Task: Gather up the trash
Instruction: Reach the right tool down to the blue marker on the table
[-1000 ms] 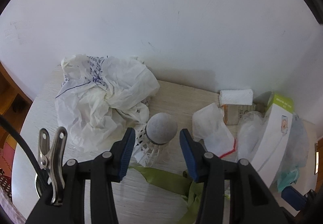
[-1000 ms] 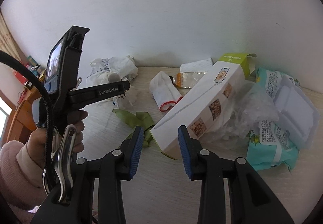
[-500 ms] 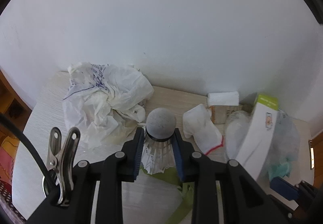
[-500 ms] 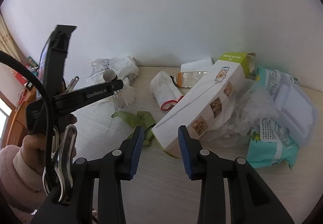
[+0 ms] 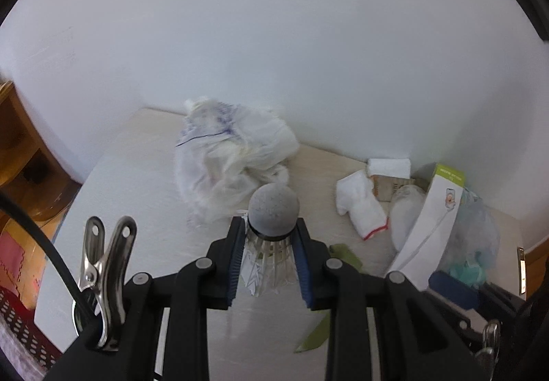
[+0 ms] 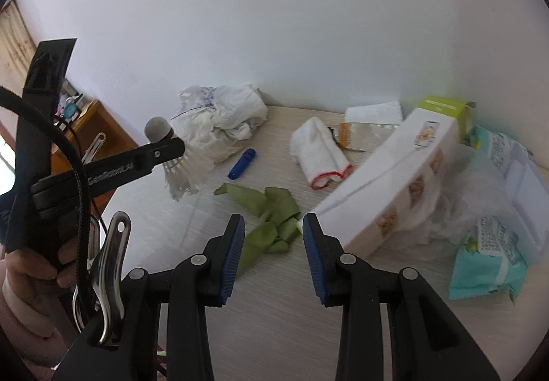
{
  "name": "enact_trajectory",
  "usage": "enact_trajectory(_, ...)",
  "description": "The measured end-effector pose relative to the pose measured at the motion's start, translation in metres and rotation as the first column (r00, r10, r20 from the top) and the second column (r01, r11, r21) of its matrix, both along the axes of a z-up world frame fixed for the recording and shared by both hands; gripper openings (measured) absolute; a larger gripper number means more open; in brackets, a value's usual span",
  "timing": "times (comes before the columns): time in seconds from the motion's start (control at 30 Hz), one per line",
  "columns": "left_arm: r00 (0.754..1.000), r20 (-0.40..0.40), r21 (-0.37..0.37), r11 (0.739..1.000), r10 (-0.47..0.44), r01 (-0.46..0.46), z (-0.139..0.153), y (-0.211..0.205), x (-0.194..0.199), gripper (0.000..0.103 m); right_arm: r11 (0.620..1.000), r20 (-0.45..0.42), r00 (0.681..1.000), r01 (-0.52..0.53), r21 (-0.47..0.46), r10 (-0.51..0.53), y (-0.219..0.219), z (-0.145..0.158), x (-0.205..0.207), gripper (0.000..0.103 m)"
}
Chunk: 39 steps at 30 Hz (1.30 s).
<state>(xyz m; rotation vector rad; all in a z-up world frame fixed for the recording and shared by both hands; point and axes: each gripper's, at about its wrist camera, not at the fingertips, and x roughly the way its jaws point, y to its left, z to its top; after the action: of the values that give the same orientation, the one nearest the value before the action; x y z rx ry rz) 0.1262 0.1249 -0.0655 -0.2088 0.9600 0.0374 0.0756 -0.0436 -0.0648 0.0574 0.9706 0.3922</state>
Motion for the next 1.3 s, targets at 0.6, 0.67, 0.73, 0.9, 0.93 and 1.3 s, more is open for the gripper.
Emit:
enact_trajectory(0.6,0.992,-0.045,-0.008,0.993,0.12,-0.121,-0.021,0.067,-0.031,0.029,0.998,-0.053,0.997,-0.055,0.0,0.055,0.07,-0.03,0.054,0.036)
enact_trajectory(0.67,0.991,-0.05,-0.013,0.992,0.127,-0.128,-0.023,0.073,-0.033,0.029,0.999,-0.06,0.997,-0.05,-0.008,0.049,0.076,-0.036,0.061,0.036)
enact_trajectory(0.73,0.99,-0.055,-0.02,0.991,0.133,-0.135,-0.025,0.079,-0.036,0.029,0.999,-0.068,0.997,-0.046,-0.02,0.044,0.081,-0.042,0.067,0.036)
enact_trajectory(0.9,0.988,-0.065,-0.033,0.989,0.14,-0.142,-0.031,0.09,-0.041,0.029,0.998,-0.081,0.996,-0.032,-0.059,0.027,0.094,-0.06,0.083,0.036)
enact_trajectory(0.93,0.988,-0.066,-0.034,0.989,0.14,-0.143,-0.031,0.093,-0.042,0.029,0.997,-0.081,0.996,-0.031,-0.064,0.026,0.096,-0.062,0.085,0.036)
enact_trajectory(1.3,0.988,-0.084,-0.055,0.989,0.13,-0.135,-0.041,0.108,-0.044,0.029,0.991,-0.081,0.997,-0.006,-0.132,-0.005,0.116,-0.079,0.099,0.036)
